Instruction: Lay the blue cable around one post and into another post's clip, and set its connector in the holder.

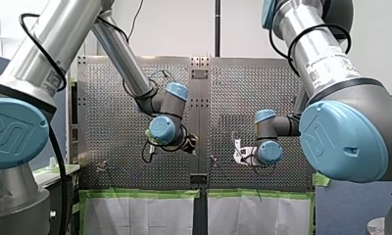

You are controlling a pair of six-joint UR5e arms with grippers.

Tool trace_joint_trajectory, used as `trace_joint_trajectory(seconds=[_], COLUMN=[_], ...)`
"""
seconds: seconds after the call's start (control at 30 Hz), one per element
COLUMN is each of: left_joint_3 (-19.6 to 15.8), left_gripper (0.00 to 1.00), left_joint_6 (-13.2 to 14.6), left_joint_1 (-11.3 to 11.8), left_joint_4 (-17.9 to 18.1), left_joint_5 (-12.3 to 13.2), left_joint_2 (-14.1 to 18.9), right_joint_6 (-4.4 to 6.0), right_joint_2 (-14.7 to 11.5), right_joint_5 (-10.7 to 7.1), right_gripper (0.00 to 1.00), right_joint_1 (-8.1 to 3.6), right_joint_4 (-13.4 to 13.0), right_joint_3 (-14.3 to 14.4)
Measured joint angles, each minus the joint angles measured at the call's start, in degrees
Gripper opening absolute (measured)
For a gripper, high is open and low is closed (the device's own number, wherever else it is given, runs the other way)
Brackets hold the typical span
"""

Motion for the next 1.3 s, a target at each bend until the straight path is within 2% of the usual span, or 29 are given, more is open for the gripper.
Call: trace_joint_trajectory(seconds=[0.17,0.4,0.6,0.63,0.77,0.93,1.1,1.3], left_joint_3=[0.6,2.2,5.3,5.8,7.5,8.4,8.5,8.7], left_gripper=[1.00,1.00,1.00,1.00,1.00,1.00,1.00,1.00], left_joint_6=[-0.3,-1.6,-2.0,-2.3,-3.9,-5.4,-6.0,-8.0], left_joint_1=[0.1,0.1,-0.7,-0.8,-1.3,-1.4,-1.2,-0.9], left_joint_4=[3.3,7.5,10.9,11.4,13.6,13.2,11.7,13.5], left_joint_5=[0.4,2.3,1.8,1.6,1.0,2.0,2.3,0.4], left_joint_2=[-3.3,-7.5,-10.9,-11.4,-13.7,-16.3,-19.5,-23.0], right_joint_6=[0.22,1.27,1.44,1.46,1.49,1.79,3.18,3.75], right_joint_2=[-0.1,-0.1,-0.2,-0.3,-0.4,-1.2,-3.2,-4.2], right_joint_5=[0.03,0.04,0.04,0.04,0.04,0.04,-0.05,-0.06], right_gripper=[0.20,0.20,0.20,0.23,0.23,0.23,0.23,0.23], right_joint_1=[0.30,0.80,1.23,1.27,1.34,1.37,1.47,1.67], right_joint_4=[1.0,2.1,2.2,2.2,2.4,2.6,2.8,3.8], right_joint_3=[-0.1,-0.1,-0.1,-0.1,-0.1,-0.1,-0.1,0.0])
